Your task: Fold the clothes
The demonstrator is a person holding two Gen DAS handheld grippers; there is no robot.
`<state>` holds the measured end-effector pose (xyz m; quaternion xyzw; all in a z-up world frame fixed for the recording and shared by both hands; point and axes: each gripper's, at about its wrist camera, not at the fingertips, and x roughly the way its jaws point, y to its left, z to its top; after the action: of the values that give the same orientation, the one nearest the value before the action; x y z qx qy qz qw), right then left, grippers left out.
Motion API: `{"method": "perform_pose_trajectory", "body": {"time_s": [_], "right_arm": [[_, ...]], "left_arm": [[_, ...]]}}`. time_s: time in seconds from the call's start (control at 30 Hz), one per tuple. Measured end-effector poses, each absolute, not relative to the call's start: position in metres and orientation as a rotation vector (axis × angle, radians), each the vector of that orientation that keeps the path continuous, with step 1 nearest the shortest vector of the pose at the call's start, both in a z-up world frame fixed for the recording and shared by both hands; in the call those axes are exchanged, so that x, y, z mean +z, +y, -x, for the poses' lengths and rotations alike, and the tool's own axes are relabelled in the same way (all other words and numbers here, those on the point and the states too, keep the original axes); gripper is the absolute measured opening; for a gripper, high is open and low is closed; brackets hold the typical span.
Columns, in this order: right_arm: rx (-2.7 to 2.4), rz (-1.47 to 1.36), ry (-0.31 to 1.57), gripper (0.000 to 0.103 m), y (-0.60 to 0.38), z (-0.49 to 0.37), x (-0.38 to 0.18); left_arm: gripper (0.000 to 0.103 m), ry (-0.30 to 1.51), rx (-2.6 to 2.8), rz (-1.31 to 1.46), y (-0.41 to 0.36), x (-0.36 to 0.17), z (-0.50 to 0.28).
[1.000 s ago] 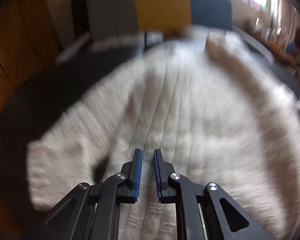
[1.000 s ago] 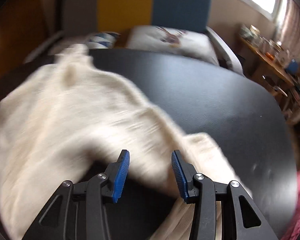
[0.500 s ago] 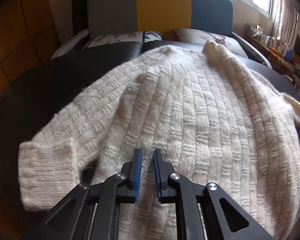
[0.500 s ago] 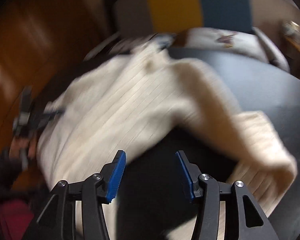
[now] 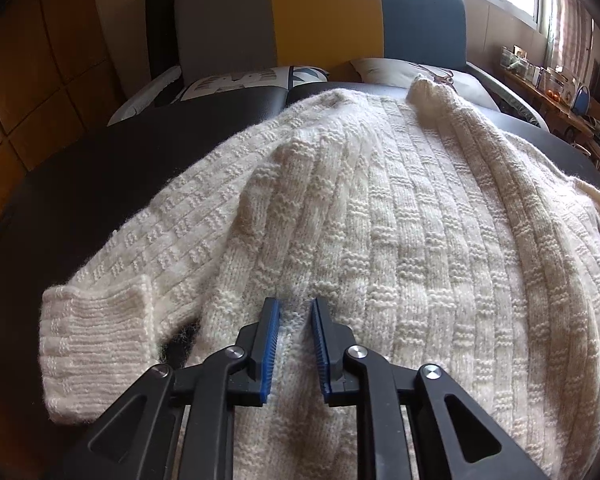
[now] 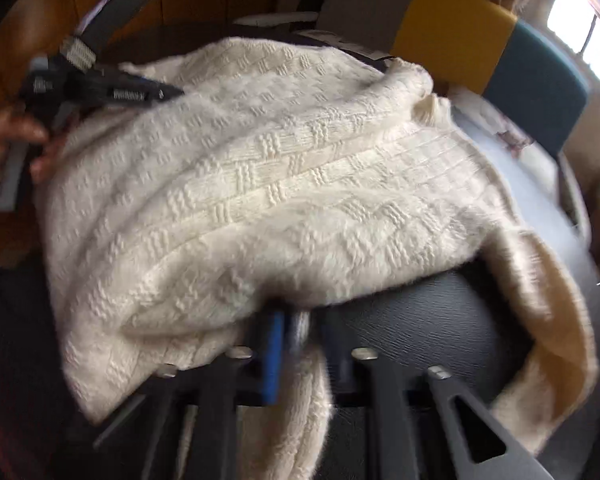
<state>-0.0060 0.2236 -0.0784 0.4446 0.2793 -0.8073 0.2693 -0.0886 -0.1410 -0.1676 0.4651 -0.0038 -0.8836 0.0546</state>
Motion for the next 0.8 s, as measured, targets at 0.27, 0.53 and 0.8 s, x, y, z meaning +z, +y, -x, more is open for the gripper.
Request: {"method": "perform_pose_trajectory", "body": {"time_s": [0.27,0.53,0.8], "right_arm": [[-2.297,-1.454,0.803,0.007,0.306,-0.014,-0.082],[-2.409,-1.367,0.139,0.029,0.360,0.015,-0.030],[-2.529,-1.213,-0.323,0.045,0.387,0.097,0.000]], "left_arm": [[0.020,0.058,-2.697,-1.411,-0.143,-0.165,0.086],[0.020,0.090,-2.718,-1.422,-0.136,-0.152,0.079],[0.020,0.025,-2.888,-1.365,-0.112,-0.119,0.086]]}}
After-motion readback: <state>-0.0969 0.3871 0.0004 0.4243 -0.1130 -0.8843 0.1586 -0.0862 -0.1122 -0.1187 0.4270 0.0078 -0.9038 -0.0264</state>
